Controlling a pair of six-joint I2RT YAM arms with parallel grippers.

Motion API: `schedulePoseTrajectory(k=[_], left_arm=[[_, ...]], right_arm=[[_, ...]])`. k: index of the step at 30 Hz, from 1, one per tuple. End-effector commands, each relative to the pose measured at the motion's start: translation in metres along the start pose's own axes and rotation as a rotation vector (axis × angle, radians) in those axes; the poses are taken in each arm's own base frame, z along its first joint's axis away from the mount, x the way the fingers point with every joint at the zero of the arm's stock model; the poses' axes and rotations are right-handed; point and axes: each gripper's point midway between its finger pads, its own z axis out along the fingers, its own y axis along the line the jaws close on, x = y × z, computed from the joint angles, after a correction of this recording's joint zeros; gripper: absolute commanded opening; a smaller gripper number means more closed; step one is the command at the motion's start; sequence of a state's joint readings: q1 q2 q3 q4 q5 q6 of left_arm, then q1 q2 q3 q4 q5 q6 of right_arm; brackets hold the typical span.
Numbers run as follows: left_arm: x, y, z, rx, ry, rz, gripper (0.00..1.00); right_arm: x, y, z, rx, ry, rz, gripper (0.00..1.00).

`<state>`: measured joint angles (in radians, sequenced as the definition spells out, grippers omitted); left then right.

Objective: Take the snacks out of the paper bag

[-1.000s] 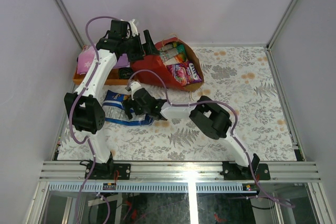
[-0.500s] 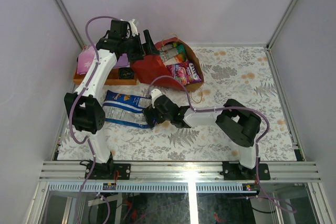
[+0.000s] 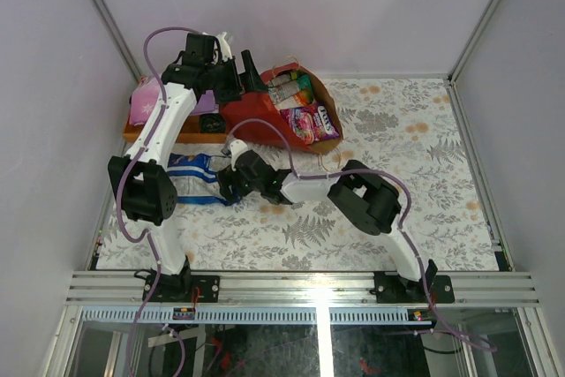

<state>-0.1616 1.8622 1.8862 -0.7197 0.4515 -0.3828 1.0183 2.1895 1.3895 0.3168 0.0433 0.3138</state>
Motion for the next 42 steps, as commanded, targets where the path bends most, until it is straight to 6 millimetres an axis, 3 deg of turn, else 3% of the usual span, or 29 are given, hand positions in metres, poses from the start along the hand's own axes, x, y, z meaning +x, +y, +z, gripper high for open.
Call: schedulePoseTrajectory(k=[1, 6, 10, 16, 19, 26, 29, 34, 35, 36, 39, 40, 42], left_arm=[[-0.014, 0.003, -0.007, -0.015, -0.056, 0.036, 1.00], [-0.015, 0.005, -0.009, -0.024, -0.062, 0.036, 1.00], [-0.014, 0.007, -0.010, -0.031, -0.061, 0.036, 1.00], [-0.014, 0.009, -0.009, -0.034, -0.061, 0.033, 1.00], [-0.014, 0.009, -0.009, -0.036, -0.060, 0.031, 1.00], [-0.017, 0.008, -0.012, -0.040, -0.072, 0.038, 1.00], [-0.016, 0.009, -0.011, -0.045, -0.070, 0.034, 1.00], [-0.017, 0.007, -0.013, -0.040, -0.074, 0.035, 1.00], [-0.017, 0.006, -0.014, -0.037, -0.075, 0.039, 1.00], [-0.018, 0.005, -0.016, -0.037, -0.080, 0.039, 1.00], [-0.019, 0.001, -0.019, -0.026, -0.086, 0.044, 1.00], [-0.019, 0.000, -0.019, -0.022, -0.089, 0.043, 1.00], [-0.018, -0.002, -0.019, -0.013, -0.091, 0.045, 1.00]], right_arm=[[0.030, 0.017, 0.026, -0.055, 0.122, 0.042, 0.91], [0.018, 0.039, 0.050, -0.079, 0.113, 0.077, 0.89], [0.021, 0.046, 0.062, -0.062, 0.122, 0.142, 0.89], [0.029, 0.047, 0.072, -0.039, 0.163, 0.199, 0.91], [0.032, 0.036, 0.064, 0.015, 0.176, 0.191, 0.92], [0.053, -0.021, 0.007, 0.110, 0.176, 0.201, 0.93], [0.050, -0.032, -0.027, 0.113, 0.170, 0.160, 0.94], [-0.017, -0.023, -0.106, 0.027, -0.066, 0.071, 0.98], [-0.051, -0.024, -0.134, 0.000, -0.182, 0.092, 0.99], [-0.066, -0.032, -0.155, -0.018, -0.254, 0.142, 0.99], [-0.091, -0.084, -0.200, -0.003, -0.392, 0.336, 0.99], [-0.099, -0.111, -0.211, 0.059, -0.425, 0.388, 0.98], [-0.109, -0.146, -0.226, 0.177, -0.466, 0.436, 0.98]])
